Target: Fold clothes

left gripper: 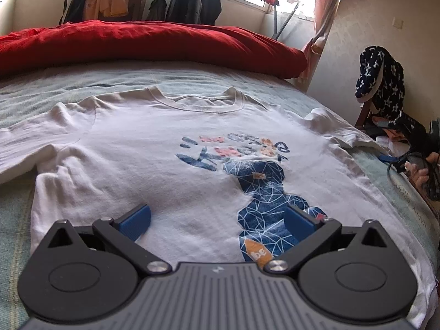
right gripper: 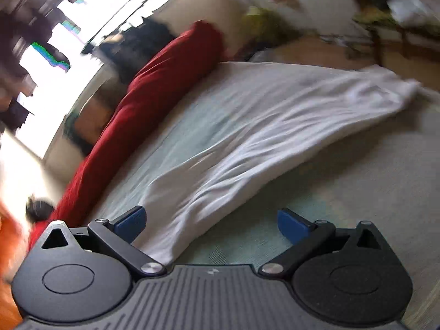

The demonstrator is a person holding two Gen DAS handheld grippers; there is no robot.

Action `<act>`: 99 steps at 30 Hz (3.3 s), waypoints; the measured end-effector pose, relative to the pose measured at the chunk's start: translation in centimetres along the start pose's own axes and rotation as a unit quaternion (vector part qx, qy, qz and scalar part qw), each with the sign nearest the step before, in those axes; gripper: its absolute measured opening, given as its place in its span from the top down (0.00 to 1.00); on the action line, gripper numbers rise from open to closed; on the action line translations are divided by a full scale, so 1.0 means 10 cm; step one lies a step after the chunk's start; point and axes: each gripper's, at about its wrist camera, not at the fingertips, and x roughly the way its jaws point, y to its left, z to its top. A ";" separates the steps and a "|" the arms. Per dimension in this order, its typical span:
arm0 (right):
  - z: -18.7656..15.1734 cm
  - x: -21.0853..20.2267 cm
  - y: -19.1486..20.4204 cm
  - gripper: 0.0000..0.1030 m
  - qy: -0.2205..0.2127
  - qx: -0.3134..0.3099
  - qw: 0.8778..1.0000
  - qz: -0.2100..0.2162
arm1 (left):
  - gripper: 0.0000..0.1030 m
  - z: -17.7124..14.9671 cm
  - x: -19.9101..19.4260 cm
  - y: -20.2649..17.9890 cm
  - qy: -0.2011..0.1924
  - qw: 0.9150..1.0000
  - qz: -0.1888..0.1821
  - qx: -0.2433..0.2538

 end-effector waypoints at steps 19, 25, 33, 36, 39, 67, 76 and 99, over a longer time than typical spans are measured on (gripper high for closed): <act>0.29 0.46 -0.31 0.00 -0.120 0.070 0.990 -0.037 | 0.01 -0.02 0.03 0.01 -0.002 1.000 -0.001 0.002; 0.26 0.49 -0.28 0.00 -0.126 0.034 0.990 -0.056 | 0.01 -0.02 0.03 0.02 -0.003 1.000 -0.002 0.001; 0.23 0.52 -0.24 0.00 -0.128 -0.003 0.989 -0.077 | 0.01 -0.02 0.03 0.02 -0.003 1.000 -0.004 -0.001; 0.24 0.52 -0.23 0.05 -0.119 -0.016 0.989 -0.087 | 0.01 -0.02 0.02 0.02 -0.004 1.000 -0.004 -0.001; 0.25 0.46 -0.29 0.27 -0.120 -0.007 0.988 -0.100 | 0.01 -0.01 0.02 0.03 -0.004 1.000 -0.005 -0.003; 0.36 -0.09 -0.70 0.93 -0.102 0.122 0.982 -0.098 | 0.01 -0.02 0.03 0.02 -0.004 1.000 -0.002 0.000; 0.30 -0.26 -1.05 0.67 -0.161 0.187 0.967 -0.056 | 0.01 -0.03 0.03 0.00 -0.004 1.000 0.001 0.005; 0.66 -0.56 -0.44 0.37 -0.209 0.027 0.946 -0.246 | 0.01 -0.05 0.04 -0.02 -0.004 1.000 0.006 0.012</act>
